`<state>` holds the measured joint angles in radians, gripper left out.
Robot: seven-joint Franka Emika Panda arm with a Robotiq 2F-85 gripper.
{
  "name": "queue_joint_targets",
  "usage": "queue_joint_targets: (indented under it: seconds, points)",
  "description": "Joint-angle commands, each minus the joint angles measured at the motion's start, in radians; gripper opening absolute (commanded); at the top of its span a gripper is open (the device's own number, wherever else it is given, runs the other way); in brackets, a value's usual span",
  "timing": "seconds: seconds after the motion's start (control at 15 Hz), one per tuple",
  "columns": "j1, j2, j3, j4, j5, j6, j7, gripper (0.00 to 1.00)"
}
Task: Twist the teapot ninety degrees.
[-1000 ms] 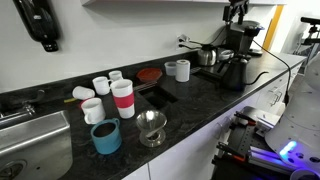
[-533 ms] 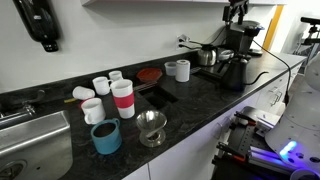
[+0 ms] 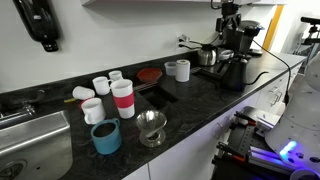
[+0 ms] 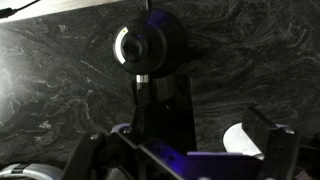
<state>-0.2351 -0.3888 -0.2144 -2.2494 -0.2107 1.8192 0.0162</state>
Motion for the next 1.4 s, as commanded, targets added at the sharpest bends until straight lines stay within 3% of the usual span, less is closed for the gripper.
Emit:
queue_joint_targets:
  seconds: [0.0, 0.53, 1.07, 1.33]
  points:
    - [-0.014, 0.076, -0.037, 0.034, 0.025, 0.029, -0.006, 1.0]
    - [-0.017, 0.072, -0.035, 0.019, -0.006, 0.058, 0.01, 1.0]
    - [-0.028, 0.121, -0.116, -0.033, 0.13, 0.121, -0.041, 1.0]
    - [-0.051, 0.17, -0.131, -0.07, 0.103, 0.135, -0.031, 1.0]
